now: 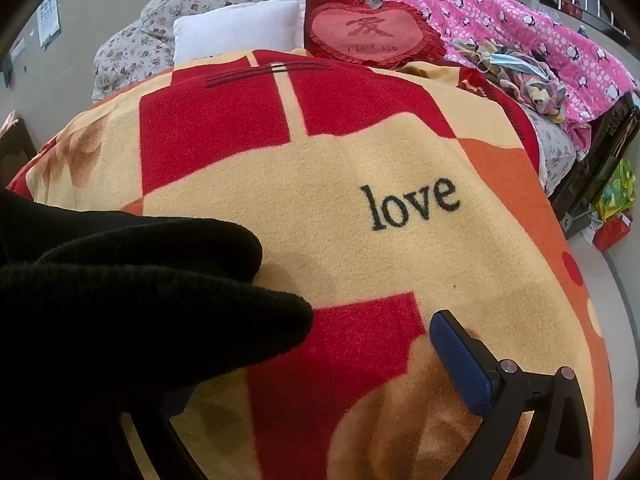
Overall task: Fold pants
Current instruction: 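Approach the black pants with both grippers open over the waistband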
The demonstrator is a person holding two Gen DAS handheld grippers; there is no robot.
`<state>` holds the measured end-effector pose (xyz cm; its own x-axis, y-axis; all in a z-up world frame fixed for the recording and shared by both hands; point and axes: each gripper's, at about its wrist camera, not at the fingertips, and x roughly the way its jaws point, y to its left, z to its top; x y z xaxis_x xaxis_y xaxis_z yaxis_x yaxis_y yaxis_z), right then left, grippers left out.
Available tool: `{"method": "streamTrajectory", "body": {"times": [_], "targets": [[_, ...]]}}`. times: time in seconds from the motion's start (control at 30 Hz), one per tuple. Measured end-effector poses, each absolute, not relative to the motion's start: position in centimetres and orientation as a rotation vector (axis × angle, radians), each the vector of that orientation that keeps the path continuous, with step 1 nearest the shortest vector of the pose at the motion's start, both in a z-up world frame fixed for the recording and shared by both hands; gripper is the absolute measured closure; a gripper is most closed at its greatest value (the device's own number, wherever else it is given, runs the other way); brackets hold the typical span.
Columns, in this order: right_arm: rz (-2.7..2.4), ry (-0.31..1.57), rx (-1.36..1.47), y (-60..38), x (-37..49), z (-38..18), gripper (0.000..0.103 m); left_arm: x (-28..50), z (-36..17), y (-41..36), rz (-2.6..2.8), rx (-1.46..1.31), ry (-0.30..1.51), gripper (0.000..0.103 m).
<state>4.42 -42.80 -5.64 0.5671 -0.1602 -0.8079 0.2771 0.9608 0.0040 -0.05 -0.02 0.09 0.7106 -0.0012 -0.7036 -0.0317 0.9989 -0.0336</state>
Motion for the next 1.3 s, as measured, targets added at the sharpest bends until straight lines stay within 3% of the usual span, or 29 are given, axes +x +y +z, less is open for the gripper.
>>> {"method": "streamTrajectory", "body": {"times": [0.1, 0.17, 0.23, 0.47, 0.93, 1.3], "targets": [[-0.221, 0.947, 0.127, -42.9, 4.0, -5.6, 0.0, -0.5, -0.1, 0.0, 0.019, -0.037, 0.767, 0.036], [-0.214, 0.948, 0.124, -43.1, 2.5, -5.3, 0.01, -0.5, 0.0, -0.4, 0.03, -0.031, 0.8, 0.036], [-0.231, 0.948, 0.142, -44.2, 1.0, -5.0, 0.013, -0.4, -0.1, -0.6, 0.032, -0.028, 0.796, 0.036], [-0.214, 0.886, 0.129, -43.3, -4.4, -1.7, 0.013, -1.3, 0.0, -0.8, 0.024, -0.024, 0.773, 0.036], [0.173, 0.679, 0.089, -32.8, -5.3, 2.3, 0.017, -1.3, 0.1, 0.9, 0.09, -0.007, 0.783, 0.036], [0.335, 0.736, 0.063, -27.3, -4.4, 1.6, 0.017, -1.3, -0.6, 1.8, 0.154, -0.004, 0.782, 0.036]]}}
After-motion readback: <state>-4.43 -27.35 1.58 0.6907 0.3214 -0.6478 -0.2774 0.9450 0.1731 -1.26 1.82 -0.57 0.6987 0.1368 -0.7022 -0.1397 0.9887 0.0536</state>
